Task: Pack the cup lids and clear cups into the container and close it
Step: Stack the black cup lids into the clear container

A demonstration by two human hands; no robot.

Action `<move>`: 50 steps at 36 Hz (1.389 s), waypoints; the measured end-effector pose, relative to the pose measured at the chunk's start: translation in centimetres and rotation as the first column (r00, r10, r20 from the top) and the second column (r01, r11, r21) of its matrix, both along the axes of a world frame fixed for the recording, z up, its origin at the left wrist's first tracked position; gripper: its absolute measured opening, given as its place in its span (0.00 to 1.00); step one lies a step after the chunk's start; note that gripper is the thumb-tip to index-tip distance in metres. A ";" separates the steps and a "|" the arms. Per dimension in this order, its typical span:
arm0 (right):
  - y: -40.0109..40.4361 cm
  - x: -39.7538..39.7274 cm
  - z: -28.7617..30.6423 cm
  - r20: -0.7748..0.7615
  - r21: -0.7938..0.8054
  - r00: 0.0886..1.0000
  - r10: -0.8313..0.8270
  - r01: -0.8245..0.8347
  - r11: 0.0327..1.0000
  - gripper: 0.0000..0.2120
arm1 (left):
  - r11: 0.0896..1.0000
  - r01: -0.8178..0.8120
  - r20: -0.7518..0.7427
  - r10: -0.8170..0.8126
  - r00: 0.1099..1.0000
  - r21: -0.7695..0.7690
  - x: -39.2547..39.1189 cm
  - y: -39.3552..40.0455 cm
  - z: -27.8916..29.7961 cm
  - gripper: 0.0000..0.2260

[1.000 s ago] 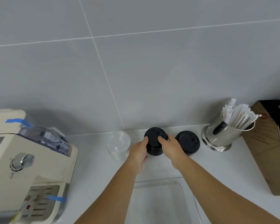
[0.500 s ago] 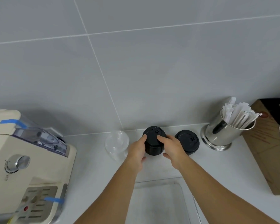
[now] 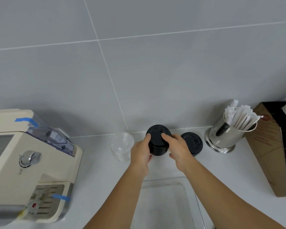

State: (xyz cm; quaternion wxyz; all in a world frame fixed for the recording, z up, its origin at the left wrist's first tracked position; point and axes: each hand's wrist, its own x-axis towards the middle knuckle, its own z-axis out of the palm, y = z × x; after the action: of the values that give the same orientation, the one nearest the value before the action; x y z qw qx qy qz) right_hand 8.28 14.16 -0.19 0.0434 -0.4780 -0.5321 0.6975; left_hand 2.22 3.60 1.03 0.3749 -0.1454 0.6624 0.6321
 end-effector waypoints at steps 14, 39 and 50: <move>-2.1 5.6 6.0 -0.171 -0.003 0.980 0.104 -0.106 0.994 0.17 | 0.994 -0.001 -0.115 0.013 0.993 0.108 5.8 -4.6 4.3 0.15; -8.4 16.6 13.8 -0.289 0.291 0.900 0.327 -0.243 0.925 0.25 | 0.911 0.067 -0.168 0.002 0.986 0.406 14.4 -12.0 8.9 0.14; -10.0 18.6 12.6 -0.214 0.349 0.928 0.305 -0.219 0.911 0.24 | 0.864 0.168 -0.107 -0.132 0.985 0.475 16.3 -13.9 6.8 0.20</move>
State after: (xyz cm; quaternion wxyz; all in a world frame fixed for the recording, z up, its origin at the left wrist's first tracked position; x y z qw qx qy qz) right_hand 26.84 4.13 12.44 0.0956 -0.2911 -0.6868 0.6591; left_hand 18.52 -10.34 7.85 0.4234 0.0272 0.5060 0.7510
